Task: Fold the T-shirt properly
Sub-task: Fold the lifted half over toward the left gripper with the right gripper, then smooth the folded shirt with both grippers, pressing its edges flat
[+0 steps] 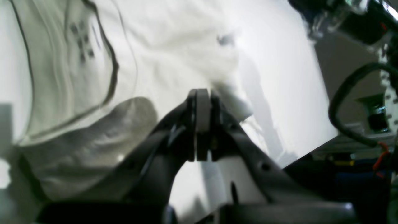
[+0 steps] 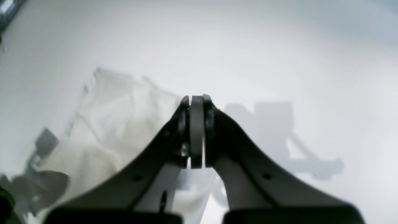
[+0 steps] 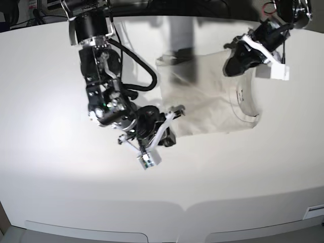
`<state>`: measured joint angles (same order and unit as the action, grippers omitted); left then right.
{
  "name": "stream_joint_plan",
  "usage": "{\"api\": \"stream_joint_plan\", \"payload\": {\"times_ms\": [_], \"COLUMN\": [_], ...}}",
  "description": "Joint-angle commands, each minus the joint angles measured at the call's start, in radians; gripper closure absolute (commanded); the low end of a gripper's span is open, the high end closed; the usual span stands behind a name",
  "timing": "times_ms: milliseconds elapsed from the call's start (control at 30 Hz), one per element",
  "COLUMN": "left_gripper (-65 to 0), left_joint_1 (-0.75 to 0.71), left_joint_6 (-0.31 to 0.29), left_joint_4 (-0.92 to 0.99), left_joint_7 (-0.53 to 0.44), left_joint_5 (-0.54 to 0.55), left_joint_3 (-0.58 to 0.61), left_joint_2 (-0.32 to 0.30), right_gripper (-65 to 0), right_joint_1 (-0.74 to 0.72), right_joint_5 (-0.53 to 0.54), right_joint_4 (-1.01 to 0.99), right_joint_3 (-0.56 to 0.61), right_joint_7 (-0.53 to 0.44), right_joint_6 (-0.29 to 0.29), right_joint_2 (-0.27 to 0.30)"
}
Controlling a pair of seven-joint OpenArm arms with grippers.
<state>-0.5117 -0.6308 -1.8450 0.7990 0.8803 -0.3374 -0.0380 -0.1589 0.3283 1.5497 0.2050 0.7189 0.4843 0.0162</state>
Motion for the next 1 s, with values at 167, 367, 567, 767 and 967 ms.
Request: {"api": "stream_joint_plan", "payload": {"times_ms": [167, 367, 567, 767, 967], "left_gripper": [0.0, 0.0, 0.0, 0.0, 0.0], "left_joint_1": [0.000, 0.064, 0.198, 0.266, 0.297], "left_joint_6": [-0.012, 0.081, 0.108, 0.116, 0.153], "left_joint_4": [0.098, 0.352, 0.540, 0.576, 0.576], "left_joint_7": [-0.175, -0.327, -0.324, -0.322, -0.313], "left_joint_5": [-0.232, -0.418, -0.381, -0.371, -0.286], "left_joint_3": [0.133, 0.133, 0.094, 0.094, 0.094], "left_joint_2": [0.021, 0.000, -0.092, -0.166, -0.227], "right_gripper": [0.0, 0.0, 0.0, 0.0, 0.0], "right_joint_1": [-0.140, -0.156, -0.147, -0.096, -0.034], "right_joint_5": [-0.033, -0.049, -0.062, -0.004, 0.099], "right_joint_4": [-0.176, -0.248, -0.252, -0.251, -0.251], "right_joint_3": [0.053, 0.051, 0.050, 0.051, 0.051], "right_joint_7": [-0.015, -0.013, -0.002, 0.031, 0.031], "right_joint_6": [0.009, 0.014, 0.017, 0.068, 0.138], "right_joint_2": [0.000, 0.033, 0.109, 0.147, 0.142]}}
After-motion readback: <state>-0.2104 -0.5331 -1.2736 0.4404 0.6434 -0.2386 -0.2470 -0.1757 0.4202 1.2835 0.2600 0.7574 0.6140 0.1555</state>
